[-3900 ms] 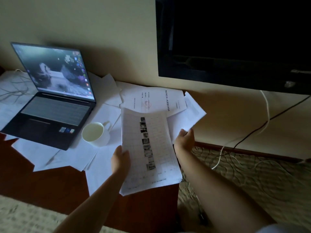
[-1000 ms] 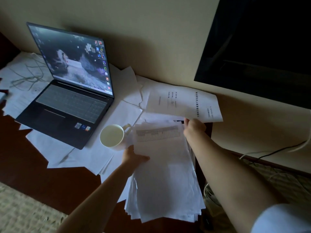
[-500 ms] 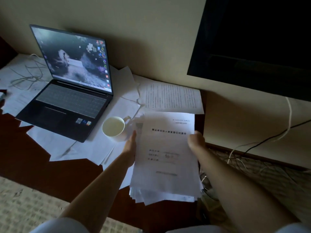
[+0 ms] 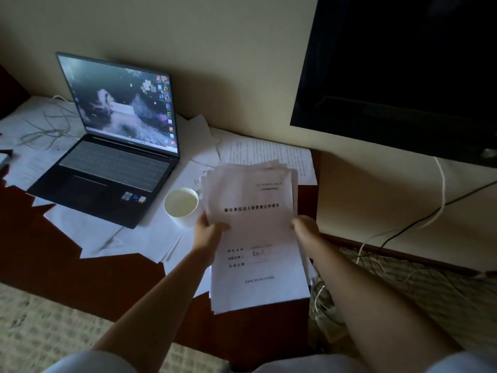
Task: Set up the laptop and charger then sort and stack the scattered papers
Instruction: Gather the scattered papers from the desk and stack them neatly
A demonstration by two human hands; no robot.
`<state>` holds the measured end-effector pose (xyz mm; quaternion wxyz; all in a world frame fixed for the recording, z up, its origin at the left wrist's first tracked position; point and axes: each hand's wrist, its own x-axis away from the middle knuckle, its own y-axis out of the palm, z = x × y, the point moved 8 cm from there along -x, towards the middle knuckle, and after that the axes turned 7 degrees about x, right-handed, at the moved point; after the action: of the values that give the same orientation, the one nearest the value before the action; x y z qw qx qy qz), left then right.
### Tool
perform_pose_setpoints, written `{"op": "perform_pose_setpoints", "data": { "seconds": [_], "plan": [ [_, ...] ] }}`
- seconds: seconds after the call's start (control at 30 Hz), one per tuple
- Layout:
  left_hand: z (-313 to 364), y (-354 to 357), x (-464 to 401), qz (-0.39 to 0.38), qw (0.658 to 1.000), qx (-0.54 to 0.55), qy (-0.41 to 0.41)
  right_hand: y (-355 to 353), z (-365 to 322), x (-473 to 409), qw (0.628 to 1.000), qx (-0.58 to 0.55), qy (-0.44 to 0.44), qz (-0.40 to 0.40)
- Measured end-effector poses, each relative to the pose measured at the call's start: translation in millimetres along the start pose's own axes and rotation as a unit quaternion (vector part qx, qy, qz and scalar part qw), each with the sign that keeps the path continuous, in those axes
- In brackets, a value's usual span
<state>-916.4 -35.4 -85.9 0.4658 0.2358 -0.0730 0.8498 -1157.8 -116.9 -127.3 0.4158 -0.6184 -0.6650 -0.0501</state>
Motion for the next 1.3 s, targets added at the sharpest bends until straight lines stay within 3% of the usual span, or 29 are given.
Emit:
{"op": "perform_pose_setpoints", "data": {
  "seconds": [0.1, 0.33, 0.63, 0.83, 1.0, 1.1, 1.3],
  "plan": [
    [23.6, 0.8, 15.9, -0.011, 0.998, 0.026, 0.049, 1.9, -10.8, 25.6, 0.994, -0.084, -0.064, -0.008],
    [81.0, -18.5, 61.0, -0.028, 0.983, 0.031, 0.180, -25.8, -53.8, 108.2, 0.944, -0.188, -0.240, 0.123],
    [90.0, -38.6, 111.6, -0.038, 0.971, 0.008, 0.236, -26.2, -56.9, 187.7, 0.893, -0.227, -0.325, 0.212],
    [64.6, -45.3, 123.2, -0.057, 0.980, -0.037, 0.188, -19.9, -28.2, 202.5, 0.911, -0.183, -0.292, 0.228],
    [78.0, -47.7, 139.3, -0.039, 0.975, -0.011, 0.217, -27.7, -50.3, 221.2, 0.880, -0.231, -0.335, 0.247],
    [87.8, -45.4, 150.9, -0.041, 0.970, 0.034, 0.239, -33.2, -60.8, 230.2, 0.877, -0.234, -0.315, 0.276],
    [118.6, -51.7, 170.2, 0.084, 0.929, 0.093, 0.348, -48.5, -70.0, 231.5, 0.883, -0.249, -0.245, 0.313]
  ]
}}
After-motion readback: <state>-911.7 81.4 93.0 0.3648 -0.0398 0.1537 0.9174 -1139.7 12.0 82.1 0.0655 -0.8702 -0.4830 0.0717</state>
